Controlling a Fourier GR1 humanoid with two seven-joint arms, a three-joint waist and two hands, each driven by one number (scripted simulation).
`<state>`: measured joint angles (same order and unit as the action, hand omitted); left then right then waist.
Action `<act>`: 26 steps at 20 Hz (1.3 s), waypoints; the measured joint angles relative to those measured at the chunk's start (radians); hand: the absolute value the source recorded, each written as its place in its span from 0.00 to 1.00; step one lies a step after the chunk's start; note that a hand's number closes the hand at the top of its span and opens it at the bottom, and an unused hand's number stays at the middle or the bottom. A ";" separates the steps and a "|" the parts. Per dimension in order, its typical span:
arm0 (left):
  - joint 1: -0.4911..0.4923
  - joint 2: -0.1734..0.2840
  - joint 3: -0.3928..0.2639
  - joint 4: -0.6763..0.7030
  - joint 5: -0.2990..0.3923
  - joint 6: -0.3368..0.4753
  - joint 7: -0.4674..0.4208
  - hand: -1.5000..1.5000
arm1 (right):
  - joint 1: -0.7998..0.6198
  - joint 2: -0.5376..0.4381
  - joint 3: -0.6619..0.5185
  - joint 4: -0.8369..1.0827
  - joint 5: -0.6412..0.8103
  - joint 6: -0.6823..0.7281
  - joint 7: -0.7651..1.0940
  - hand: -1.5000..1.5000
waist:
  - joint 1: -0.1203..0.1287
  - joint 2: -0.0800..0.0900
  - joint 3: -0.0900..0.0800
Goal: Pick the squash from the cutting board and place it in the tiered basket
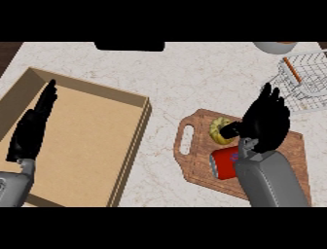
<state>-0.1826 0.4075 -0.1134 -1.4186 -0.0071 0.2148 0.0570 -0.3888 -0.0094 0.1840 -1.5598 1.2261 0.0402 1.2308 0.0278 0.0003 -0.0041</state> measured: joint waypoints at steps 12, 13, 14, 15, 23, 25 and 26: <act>-0.002 -0.011 0.007 0.004 -0.007 -0.002 -0.001 0.50 | -0.071 0.002 -0.055 0.162 -0.039 0.071 0.021 0.00 | -0.002 -0.003 0.002; -0.001 -0.019 0.001 0.002 -0.013 0.004 0.001 0.50 | -0.073 0.002 -0.049 0.167 -0.040 0.074 0.021 0.00 | -0.004 -0.003 0.002; 0.001 -0.016 0.003 -0.005 -0.011 0.001 0.004 0.50 | -0.073 0.001 -0.042 0.177 -0.041 0.072 0.022 0.00 | -0.002 -0.004 0.002; 0.000 -0.015 0.003 -0.008 -0.013 0.000 0.009 0.50 | -0.075 0.002 -0.038 0.185 -0.038 0.072 0.022 0.00 | -0.002 -0.005 0.002; -0.002 -0.024 0.003 -0.003 -0.025 0.003 0.012 0.50 | -0.109 0.002 -0.024 0.242 0.006 0.094 0.022 0.00 | -0.004 -0.007 0.001; 0.001 -0.023 0.009 0.001 -0.019 -0.005 0.004 0.50 | -0.113 0.002 -0.016 0.255 0.011 0.096 0.022 0.00 | -0.002 -0.007 0.000; 0.004 -0.024 0.009 0.003 -0.018 -0.007 -0.003 0.50 | -0.120 0.002 -0.019 0.270 0.011 0.095 0.022 0.00 | 0.000 -0.007 0.000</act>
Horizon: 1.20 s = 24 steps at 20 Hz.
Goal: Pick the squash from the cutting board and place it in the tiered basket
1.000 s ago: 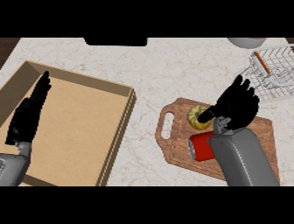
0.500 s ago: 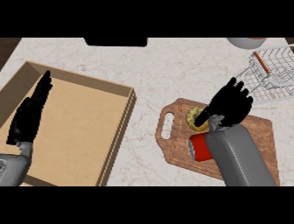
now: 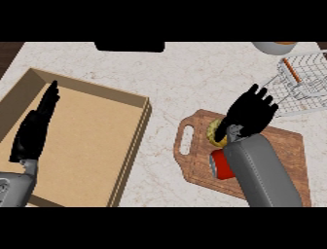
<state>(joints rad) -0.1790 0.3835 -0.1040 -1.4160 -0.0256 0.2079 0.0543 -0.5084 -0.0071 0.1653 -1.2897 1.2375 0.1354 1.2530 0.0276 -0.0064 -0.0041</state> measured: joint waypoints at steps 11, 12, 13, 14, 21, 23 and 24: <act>0.005 0.002 0.014 0.018 -0.005 -0.011 -0.020 0.50 | -0.003 0.002 -0.033 0.047 -0.026 -0.010 0.002 0.00 | -0.002 -0.003 -0.001; 0.000 0.005 0.015 0.013 -0.003 -0.015 -0.013 0.50 | 0.003 0.002 -0.031 0.050 -0.026 -0.014 0.003 0.00 | -0.002 -0.003 -0.001; -0.006 0.003 0.016 0.014 -0.007 -0.011 -0.007 0.50 | 0.007 0.003 -0.029 0.048 -0.026 -0.019 0.004 0.00 | -0.004 -0.004 -0.001; -0.005 0.004 0.017 0.014 -0.006 -0.014 -0.010 0.50 | 0.009 0.003 -0.033 0.052 -0.027 -0.022 0.004 0.00 | -0.004 -0.004 -0.001; -0.012 -0.014 0.012 0.009 -0.017 -0.007 0.005 0.50 | -0.004 0.004 -0.046 0.093 -0.055 -0.036 0.005 0.00 | -0.003 -0.004 -0.001; -0.008 -0.009 0.019 0.005 -0.016 -0.011 0.002 0.50 | -0.009 0.004 -0.051 0.111 -0.068 -0.042 0.005 0.00 | -0.001 -0.005 -0.002; -0.011 -0.011 0.020 0.003 -0.017 -0.009 0.007 0.50 | -0.013 0.004 -0.055 0.117 -0.074 -0.044 0.006 0.00 | -0.002 -0.004 -0.001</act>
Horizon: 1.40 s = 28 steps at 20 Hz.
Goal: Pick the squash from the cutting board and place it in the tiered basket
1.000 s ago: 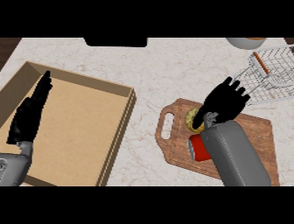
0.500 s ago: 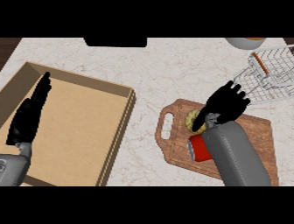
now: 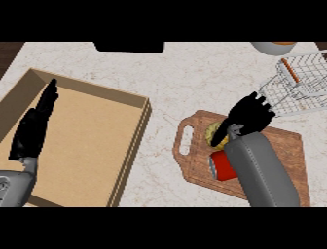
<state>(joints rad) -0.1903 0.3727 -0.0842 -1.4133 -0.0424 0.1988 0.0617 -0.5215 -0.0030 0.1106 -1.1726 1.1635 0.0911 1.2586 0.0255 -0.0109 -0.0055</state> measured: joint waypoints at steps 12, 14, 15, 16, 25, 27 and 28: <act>0.005 -0.007 0.011 -0.002 -0.003 -0.016 -0.007 0.50 | -0.012 0.003 0.036 0.106 -0.148 -0.028 -0.019 1.00 | 0.006 -0.003 -0.002; -0.001 0.001 0.017 -0.005 -0.001 -0.023 -0.001 0.50 | -0.030 0.003 0.057 0.137 -0.147 -0.015 -0.022 1.00 | 0.006 -0.004 -0.002; -0.002 0.001 0.020 0.000 -0.001 -0.025 -0.004 0.50 | -0.040 0.003 0.068 0.152 -0.148 -0.011 -0.023 1.00 | 0.006 -0.004 -0.002; -0.002 0.000 0.022 0.005 -0.001 -0.025 -0.006 0.50 | -0.047 0.003 0.086 0.154 -0.154 -0.007 -0.019 1.00 | 0.004 -0.004 -0.002; 0.015 -0.001 0.037 0.010 -0.004 -0.036 -0.017 0.50 | -0.073 -0.003 0.153 0.140 -0.170 -0.082 -0.012 1.00 | -0.003 0.003 0.002; 0.020 -0.006 0.036 0.006 -0.009 -0.034 -0.015 0.50 | -0.090 -0.005 0.171 0.118 -0.158 -0.101 -0.025 1.00 | -0.006 0.005 0.004; 0.026 -0.009 0.033 -0.004 -0.015 -0.031 -0.009 0.50 | -0.074 -0.005 0.194 0.080 -0.169 -0.106 -0.053 1.00 | -0.010 0.005 0.004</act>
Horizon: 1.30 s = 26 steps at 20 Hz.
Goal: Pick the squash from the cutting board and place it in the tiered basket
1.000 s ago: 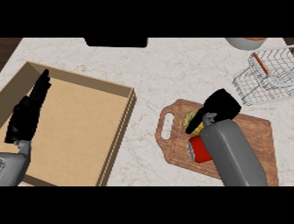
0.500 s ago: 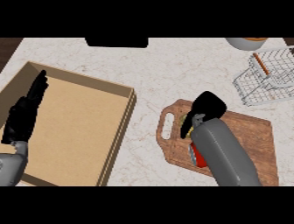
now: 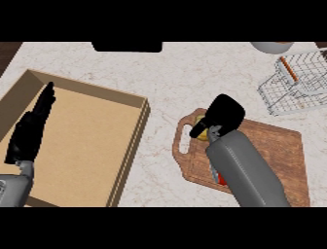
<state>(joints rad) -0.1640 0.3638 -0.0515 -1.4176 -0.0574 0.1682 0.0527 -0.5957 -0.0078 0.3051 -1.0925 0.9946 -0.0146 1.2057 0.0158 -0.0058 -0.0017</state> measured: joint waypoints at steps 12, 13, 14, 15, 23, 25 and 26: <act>0.023 0.020 0.040 -0.002 0.014 -0.007 -0.001 0.50 | 0.184 -0.084 0.224 -0.613 -0.215 -0.013 -0.458 1.00 | -0.040 -0.009 0.003; 0.031 0.017 0.040 -0.004 0.014 -0.006 -0.003 0.50 | 0.195 -0.101 0.217 -0.678 -0.213 -0.014 -0.461 1.00 | -0.042 -0.009 0.003; 0.035 0.018 0.042 -0.008 0.014 -0.006 -0.005 0.50 | 0.204 -0.126 0.200 -0.744 -0.219 -0.004 -0.461 1.00 | -0.043 -0.008 0.003; 0.032 0.015 0.040 -0.011 0.012 -0.006 -0.002 0.50 | 0.207 -0.144 0.182 -0.806 -0.222 0.009 -0.453 1.00 | -0.043 -0.007 0.002; 0.026 -0.001 0.037 -0.028 -0.005 -0.011 0.007 0.50 | 0.131 -0.330 -0.077 -1.034 -0.305 0.195 -0.421 1.00 | -0.026 0.001 0.001; 0.020 -0.002 0.041 -0.035 -0.011 -0.014 0.015 0.50 | 0.095 -0.364 -0.145 -1.031 -0.352 0.253 -0.422 1.00 | -0.022 0.002 0.001; 0.016 -0.001 0.044 -0.038 -0.010 -0.020 0.016 0.50 | 0.071 -0.379 -0.189 -1.013 -0.389 0.279 -0.431 1.00 | -0.020 0.003 0.001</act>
<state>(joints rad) -0.1475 0.3629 -0.0077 -1.4555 -0.0674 0.1478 0.0686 -0.5251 -0.3872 0.1159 -2.1051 0.6059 0.2639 0.7745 -0.0047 -0.0028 -0.0003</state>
